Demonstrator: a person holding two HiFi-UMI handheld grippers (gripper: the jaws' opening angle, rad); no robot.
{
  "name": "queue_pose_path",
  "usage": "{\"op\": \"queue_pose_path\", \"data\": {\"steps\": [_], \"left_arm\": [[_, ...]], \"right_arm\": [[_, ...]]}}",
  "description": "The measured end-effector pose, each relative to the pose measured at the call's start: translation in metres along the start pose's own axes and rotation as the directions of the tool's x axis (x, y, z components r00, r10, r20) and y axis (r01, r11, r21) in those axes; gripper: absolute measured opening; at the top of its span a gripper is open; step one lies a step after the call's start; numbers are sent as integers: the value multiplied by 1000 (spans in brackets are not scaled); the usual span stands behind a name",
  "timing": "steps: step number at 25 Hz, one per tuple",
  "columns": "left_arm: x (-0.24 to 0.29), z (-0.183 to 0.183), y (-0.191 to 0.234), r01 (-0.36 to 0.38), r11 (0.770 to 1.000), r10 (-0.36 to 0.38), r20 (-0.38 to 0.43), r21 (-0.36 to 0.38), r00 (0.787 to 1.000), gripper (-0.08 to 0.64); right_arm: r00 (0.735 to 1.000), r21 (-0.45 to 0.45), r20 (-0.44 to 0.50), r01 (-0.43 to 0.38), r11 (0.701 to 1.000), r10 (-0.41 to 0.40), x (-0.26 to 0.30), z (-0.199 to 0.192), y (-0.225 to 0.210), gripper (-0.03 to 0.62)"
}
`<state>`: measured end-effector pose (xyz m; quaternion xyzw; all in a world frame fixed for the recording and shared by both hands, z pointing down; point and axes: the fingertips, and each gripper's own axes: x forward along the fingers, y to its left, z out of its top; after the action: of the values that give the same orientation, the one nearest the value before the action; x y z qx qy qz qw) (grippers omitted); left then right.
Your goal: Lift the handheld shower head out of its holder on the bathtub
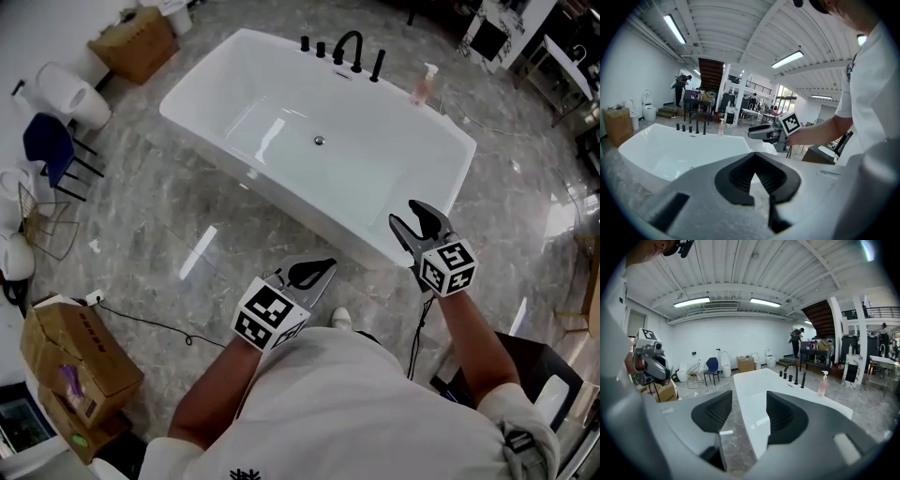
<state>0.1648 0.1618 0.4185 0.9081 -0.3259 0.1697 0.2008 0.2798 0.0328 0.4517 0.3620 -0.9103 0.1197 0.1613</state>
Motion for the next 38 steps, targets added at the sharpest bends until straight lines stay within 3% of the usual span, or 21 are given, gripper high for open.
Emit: {"op": "queue_pose_path", "data": {"steps": [12, 18, 23, 31, 38], "left_arm": [[-79, 3, 140, 84, 996, -83, -18, 43, 996, 6], [-87, 8, 195, 64, 998, -64, 8, -4, 998, 6], [-67, 21, 235, 29, 999, -29, -3, -14, 1000, 6], [-13, 74, 313, -97, 992, 95, -19, -77, 995, 6], [51, 107, 349, -129, 987, 121, -87, -97, 989, 6]], "right_arm": [[986, 19, -45, 160, 987, -159, 121, 38, 11, 232], [977, 10, -71, 200, 980, -199, 173, 51, -18, 224], [974, -9, -81, 210, 978, -210, 226, 59, -74, 221], [968, 6, -129, 219, 976, -216, 327, 60, -213, 209], [959, 39, -164, 242, 969, -233, 393, 54, -327, 207]]}}
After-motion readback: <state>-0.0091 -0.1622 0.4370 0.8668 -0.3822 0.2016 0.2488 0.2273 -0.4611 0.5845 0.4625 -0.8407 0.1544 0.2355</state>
